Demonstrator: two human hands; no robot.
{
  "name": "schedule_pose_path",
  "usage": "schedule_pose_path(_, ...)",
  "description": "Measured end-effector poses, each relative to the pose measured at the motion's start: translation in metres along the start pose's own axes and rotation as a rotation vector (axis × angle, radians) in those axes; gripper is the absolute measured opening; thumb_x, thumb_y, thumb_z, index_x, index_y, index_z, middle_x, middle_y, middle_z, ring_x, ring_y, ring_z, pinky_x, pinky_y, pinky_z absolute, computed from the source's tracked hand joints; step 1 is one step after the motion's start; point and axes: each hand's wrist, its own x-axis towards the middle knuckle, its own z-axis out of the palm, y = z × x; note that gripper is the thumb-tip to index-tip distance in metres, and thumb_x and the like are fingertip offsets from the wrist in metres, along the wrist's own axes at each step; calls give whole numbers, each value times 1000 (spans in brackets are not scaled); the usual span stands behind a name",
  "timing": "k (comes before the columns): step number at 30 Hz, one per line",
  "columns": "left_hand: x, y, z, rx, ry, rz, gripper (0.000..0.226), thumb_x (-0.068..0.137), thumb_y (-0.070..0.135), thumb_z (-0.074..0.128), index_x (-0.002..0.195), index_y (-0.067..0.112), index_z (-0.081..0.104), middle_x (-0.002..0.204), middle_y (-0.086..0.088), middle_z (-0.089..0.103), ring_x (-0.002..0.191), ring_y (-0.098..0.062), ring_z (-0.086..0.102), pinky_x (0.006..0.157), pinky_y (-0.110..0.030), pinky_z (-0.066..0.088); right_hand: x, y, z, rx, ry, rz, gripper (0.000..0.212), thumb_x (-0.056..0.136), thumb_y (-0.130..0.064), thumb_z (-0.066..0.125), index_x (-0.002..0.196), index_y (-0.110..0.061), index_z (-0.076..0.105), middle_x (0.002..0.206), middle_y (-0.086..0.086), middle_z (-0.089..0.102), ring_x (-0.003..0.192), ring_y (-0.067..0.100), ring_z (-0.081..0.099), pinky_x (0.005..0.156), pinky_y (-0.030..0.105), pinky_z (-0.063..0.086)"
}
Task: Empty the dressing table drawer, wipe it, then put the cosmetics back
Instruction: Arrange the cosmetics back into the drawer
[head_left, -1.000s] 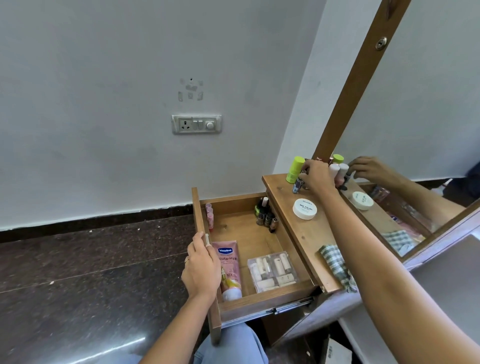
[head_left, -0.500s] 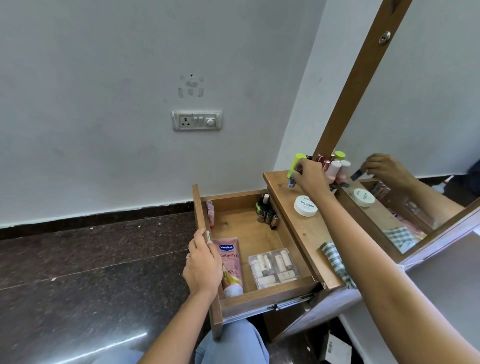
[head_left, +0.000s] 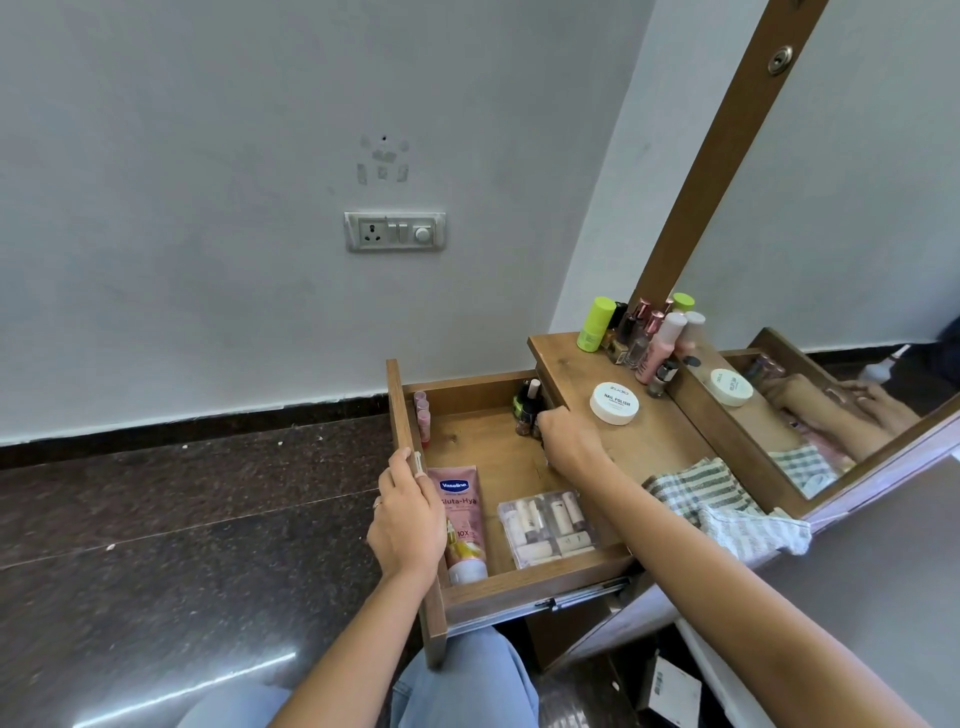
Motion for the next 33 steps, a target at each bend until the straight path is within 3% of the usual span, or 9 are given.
schedule_pose_path(4, 0, -1, 1, 6, 1, -1, 37, 99, 27, 44, 134, 19, 44, 119, -8, 62, 83, -22, 66, 52, -29, 48, -7, -3, -2, -128, 1, -10, 34, 89, 8, 50, 115, -12, 61, 114, 6, 67, 103, 26, 67, 57, 32, 41)
schedule_pose_path(13, 0, -1, 0, 5, -8, -3, 36, 100, 28, 41, 135, 20, 42, 122, -7, 61, 85, -26, 66, 56, -37, 54, 6, -10, 5, -63, 53, 37, 32, 92, 6, 47, 114, -10, 63, 116, 10, 65, 105, 26, 65, 76, 35, 53)
schedule_pose_path(18, 0, -1, 1, 4, -4, 0, 36, 100, 27, 42, 134, 20, 43, 121, -8, 61, 84, -25, 66, 55, -35, 52, 9, -9, 7, -59, 30, 36, 31, 94, 2, 46, 118, -9, 61, 119, 11, 61, 105, 28, 65, 76, 36, 53)
schedule_pose_path(23, 1, -2, 1, -18, -2, 5, 35, 99, 26, 42, 134, 20, 43, 121, -9, 61, 82, -25, 66, 55, -36, 54, 6, -1, -11, 34, 71, 4, 32, 90, -5, 58, 122, -8, 56, 118, 10, 59, 105, 29, 65, 75, 37, 52)
schedule_pose_path(27, 0, -1, 0, -29, -5, 12, 34, 98, 26, 43, 132, 19, 44, 119, -9, 62, 82, -26, 66, 56, -40, 56, 5, 37, -51, 288, 294, 158, 25, 91, -3, 44, 108, -7, 63, 107, 14, 64, 98, 34, 63, 76, 36, 50)
schedule_pose_path(30, -1, -1, -1, -22, -4, 5, 35, 99, 26, 44, 133, 19, 44, 118, -9, 62, 82, -25, 66, 55, -37, 55, 9, 84, -71, 331, 473, 356, 22, 90, -7, 46, 106, -5, 62, 107, 17, 62, 101, 36, 58, 74, 36, 46)
schedule_pose_path(33, -1, -1, 0, -17, -3, -4, 35, 99, 27, 43, 133, 20, 43, 119, -8, 61, 82, -24, 65, 55, -35, 53, 11, 116, -64, 389, 487, 488, 24, 90, -12, 47, 106, 0, 59, 107, 23, 62, 98, 41, 60, 74, 40, 47)
